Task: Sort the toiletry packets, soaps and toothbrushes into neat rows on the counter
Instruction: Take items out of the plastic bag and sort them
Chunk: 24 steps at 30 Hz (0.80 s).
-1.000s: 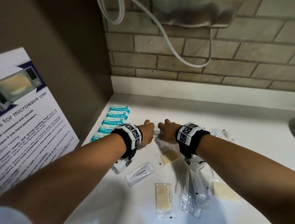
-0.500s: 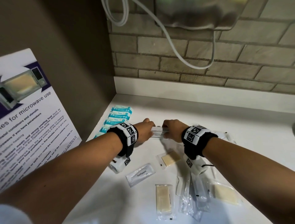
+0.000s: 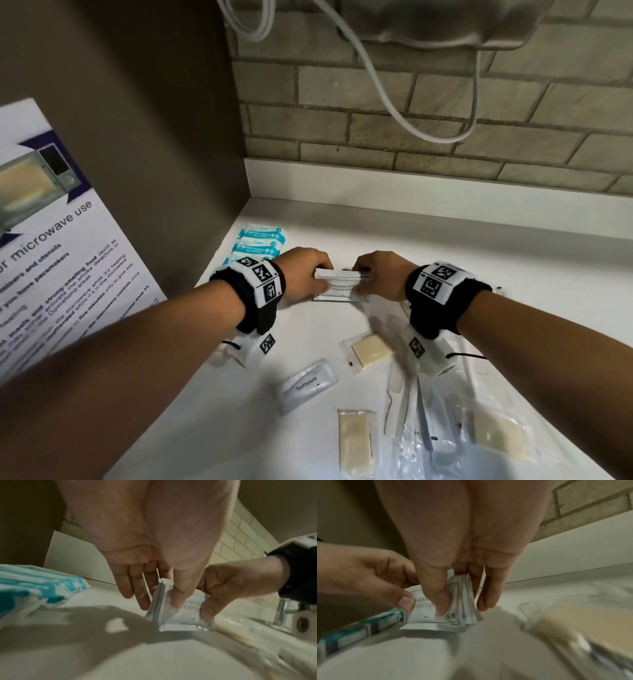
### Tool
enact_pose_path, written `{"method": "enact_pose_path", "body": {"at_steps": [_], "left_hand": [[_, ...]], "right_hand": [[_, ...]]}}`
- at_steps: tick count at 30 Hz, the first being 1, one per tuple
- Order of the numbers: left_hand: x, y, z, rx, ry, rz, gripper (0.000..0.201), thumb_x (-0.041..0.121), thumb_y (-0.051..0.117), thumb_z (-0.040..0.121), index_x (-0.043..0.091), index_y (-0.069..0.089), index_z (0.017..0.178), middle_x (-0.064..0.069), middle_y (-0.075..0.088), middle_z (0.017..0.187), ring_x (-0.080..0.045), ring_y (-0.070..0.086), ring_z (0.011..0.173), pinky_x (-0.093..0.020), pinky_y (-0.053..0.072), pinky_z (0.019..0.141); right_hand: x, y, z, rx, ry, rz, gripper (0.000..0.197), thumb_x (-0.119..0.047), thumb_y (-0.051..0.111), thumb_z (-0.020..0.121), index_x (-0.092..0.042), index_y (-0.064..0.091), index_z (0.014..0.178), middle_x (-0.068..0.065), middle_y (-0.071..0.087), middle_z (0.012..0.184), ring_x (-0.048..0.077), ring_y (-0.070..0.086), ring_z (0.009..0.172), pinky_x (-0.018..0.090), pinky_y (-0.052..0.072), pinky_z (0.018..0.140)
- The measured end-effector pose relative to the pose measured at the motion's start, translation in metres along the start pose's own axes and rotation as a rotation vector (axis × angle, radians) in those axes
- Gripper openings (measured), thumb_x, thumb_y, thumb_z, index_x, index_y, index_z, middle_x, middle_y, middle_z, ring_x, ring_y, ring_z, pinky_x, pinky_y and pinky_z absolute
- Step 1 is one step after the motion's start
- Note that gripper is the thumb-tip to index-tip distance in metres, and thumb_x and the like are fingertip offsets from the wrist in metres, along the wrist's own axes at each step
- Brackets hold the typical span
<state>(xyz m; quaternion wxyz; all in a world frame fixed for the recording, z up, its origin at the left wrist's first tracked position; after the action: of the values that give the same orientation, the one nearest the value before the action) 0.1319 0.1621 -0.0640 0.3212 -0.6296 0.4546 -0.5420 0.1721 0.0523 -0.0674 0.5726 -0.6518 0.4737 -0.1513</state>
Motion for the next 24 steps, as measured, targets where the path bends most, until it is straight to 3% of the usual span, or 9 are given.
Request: {"method": "enact_pose_path", "body": {"at_steps": [4, 7, 10, 12, 15, 18, 20, 22, 24], "left_hand": [[-0.019, -0.018, 0.019, -0.004, -0.057, -0.127, 0.026, 0.029, 0.070, 0.086, 0.022, 0.063, 0.110, 0.015, 0.055, 0.081, -0.001, 0.051, 0.068, -0.016, 0.036, 0.062], [-0.035, -0.026, 0.040, -0.025, -0.112, -0.216, 0.040, 0.029, 0.074, 0.083, 0.019, 0.060, 0.119, 0.005, 0.057, 0.097, -0.011, 0.056, 0.085, -0.021, 0.041, 0.077], [-0.053, -0.024, 0.061, -0.043, -0.170, -0.270, 0.047, 0.028, 0.075, 0.082, 0.017, 0.055, 0.124, -0.002, 0.057, 0.105, -0.015, 0.057, 0.091, -0.023, 0.044, 0.082], [-0.062, -0.021, 0.074, -0.046, -0.202, -0.343, 0.047, 0.022, 0.076, 0.081, 0.012, 0.054, 0.122, -0.007, 0.058, 0.109, -0.018, 0.059, 0.091, -0.028, 0.051, 0.085], [-0.071, -0.024, 0.092, -0.030, -0.217, -0.293, 0.046, 0.022, 0.077, 0.080, 0.008, 0.056, 0.119, -0.006, 0.059, 0.107, -0.024, 0.063, 0.099, -0.032, 0.053, 0.087], [-0.073, -0.031, 0.103, -0.021, -0.229, -0.250, 0.043, 0.022, 0.076, 0.081, 0.009, 0.057, 0.118, -0.002, 0.058, 0.105, -0.024, 0.066, 0.100, -0.025, 0.052, 0.078], [-0.073, -0.035, 0.108, -0.023, -0.223, -0.187, 0.042, 0.024, 0.075, 0.081, 0.011, 0.058, 0.117, -0.002, 0.061, 0.108, -0.022, 0.066, 0.099, -0.023, 0.049, 0.078], [-0.072, -0.037, 0.111, -0.017, -0.217, -0.121, 0.041, 0.027, 0.075, 0.081, 0.013, 0.058, 0.115, 0.000, 0.062, 0.107, -0.021, 0.066, 0.099, -0.023, 0.048, 0.079], [-0.073, -0.036, 0.114, -0.019, -0.230, -0.138, 0.037, 0.025, 0.076, 0.080, 0.014, 0.056, 0.110, -0.002, 0.065, 0.105, -0.023, 0.070, 0.088, -0.029, 0.055, 0.073]], "right_hand": [[0.002, -0.010, 0.021, -0.076, 0.017, 0.136, 0.027, -0.023, 0.071, 0.081, -0.009, 0.065, 0.103, 0.008, 0.066, 0.087, 0.020, 0.059, 0.076, 0.030, 0.047, 0.073], [0.004, -0.013, 0.044, -0.127, 0.045, 0.263, 0.013, -0.015, 0.071, 0.082, -0.012, 0.064, 0.093, 0.011, 0.067, 0.080, 0.017, 0.061, 0.063, 0.022, 0.054, 0.066], [0.009, -0.011, 0.067, -0.154, 0.090, 0.352, 0.025, -0.008, 0.068, 0.084, -0.005, 0.065, 0.108, 0.014, 0.065, 0.084, 0.022, 0.062, 0.068, 0.027, 0.056, 0.073], [0.016, -0.007, 0.082, -0.162, 0.115, 0.386, 0.030, -0.006, 0.067, 0.084, -0.001, 0.063, 0.113, 0.013, 0.066, 0.080, 0.022, 0.062, 0.065, 0.029, 0.057, 0.072], [0.022, -0.004, 0.099, -0.164, 0.129, 0.407, 0.024, -0.007, 0.066, 0.085, 0.002, 0.064, 0.107, 0.007, 0.063, 0.069, 0.026, 0.064, 0.067, 0.035, 0.058, 0.078], [0.021, -0.007, 0.110, -0.171, 0.114, 0.409, 0.010, -0.009, 0.067, 0.085, -0.009, 0.064, 0.095, 0.005, 0.064, 0.068, 0.031, 0.066, 0.076, 0.038, 0.057, 0.082], [0.023, -0.010, 0.117, -0.152, 0.116, 0.404, 0.014, -0.009, 0.069, 0.083, -0.014, 0.062, 0.095, 0.004, 0.065, 0.070, 0.029, 0.067, 0.071, 0.035, 0.059, 0.077], [0.029, -0.014, 0.120, -0.091, 0.140, 0.443, 0.024, -0.006, 0.072, 0.080, -0.015, 0.059, 0.098, 0.003, 0.063, 0.076, 0.023, 0.066, 0.062, 0.031, 0.061, 0.064], [0.035, -0.018, 0.120, -0.023, 0.173, 0.485, 0.030, -0.004, 0.075, 0.077, -0.014, 0.056, 0.098, 0.003, 0.060, 0.080, 0.022, 0.064, 0.056, 0.032, 0.061, 0.058]]}}
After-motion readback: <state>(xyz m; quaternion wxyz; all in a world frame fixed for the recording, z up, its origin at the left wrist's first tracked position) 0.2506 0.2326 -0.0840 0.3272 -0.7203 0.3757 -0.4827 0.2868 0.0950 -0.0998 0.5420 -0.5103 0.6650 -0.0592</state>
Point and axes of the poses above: each hand's wrist, its own z-axis towards the middle knuckle, its own y-axis out of the palm, x = y × z, the point moved 10 cm from there along z, towards the middle knuckle
